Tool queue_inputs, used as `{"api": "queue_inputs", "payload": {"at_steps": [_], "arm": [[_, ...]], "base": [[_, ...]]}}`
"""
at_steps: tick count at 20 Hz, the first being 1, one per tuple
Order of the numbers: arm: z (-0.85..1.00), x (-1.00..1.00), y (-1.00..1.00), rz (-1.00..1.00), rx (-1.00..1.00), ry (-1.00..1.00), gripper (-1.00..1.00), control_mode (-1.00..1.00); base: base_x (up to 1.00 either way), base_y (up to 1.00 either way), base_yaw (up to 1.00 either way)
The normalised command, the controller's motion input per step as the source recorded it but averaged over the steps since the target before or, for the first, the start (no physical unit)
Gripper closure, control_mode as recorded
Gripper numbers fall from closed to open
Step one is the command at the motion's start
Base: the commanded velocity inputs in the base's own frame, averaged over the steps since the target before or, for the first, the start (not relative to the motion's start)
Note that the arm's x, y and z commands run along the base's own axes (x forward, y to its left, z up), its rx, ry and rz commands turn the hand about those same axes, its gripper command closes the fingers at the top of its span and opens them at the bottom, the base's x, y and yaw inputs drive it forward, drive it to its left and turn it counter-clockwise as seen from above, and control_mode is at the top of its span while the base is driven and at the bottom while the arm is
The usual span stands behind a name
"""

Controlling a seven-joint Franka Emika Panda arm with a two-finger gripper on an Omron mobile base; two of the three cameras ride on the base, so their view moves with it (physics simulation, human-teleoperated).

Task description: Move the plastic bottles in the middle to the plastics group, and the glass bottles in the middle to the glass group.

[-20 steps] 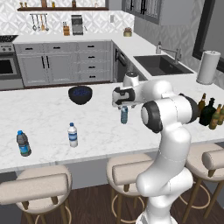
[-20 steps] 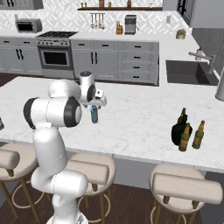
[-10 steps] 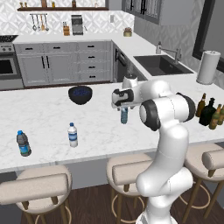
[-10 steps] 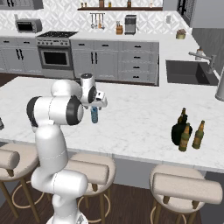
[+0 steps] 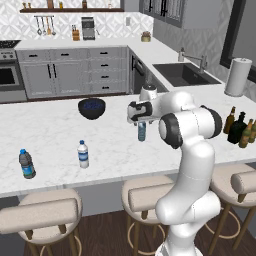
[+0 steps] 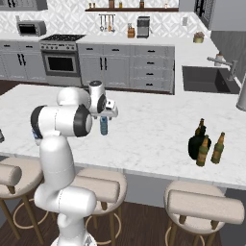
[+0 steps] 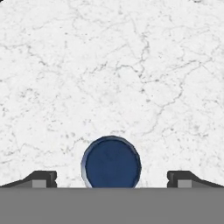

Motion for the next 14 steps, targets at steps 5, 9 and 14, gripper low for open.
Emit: {"api": "queue_inputs", "payload": {"at_steps": [5,9,14], "arm": [[-0.04,0.03,0.00,0.00,0.00,-0.01,-1.00,-1.00],[0.01,-0.05,0.00,0.00,0.00,-0.08,-1.00,-1.00],[0.05,-0.13,0.00,0.00,0.00,-0.05,-1.00,-1.00]], "base": [[0.00,0.00,0.00],[0.00,0.00,0.00],[0.00,0.00,0.00]]}}
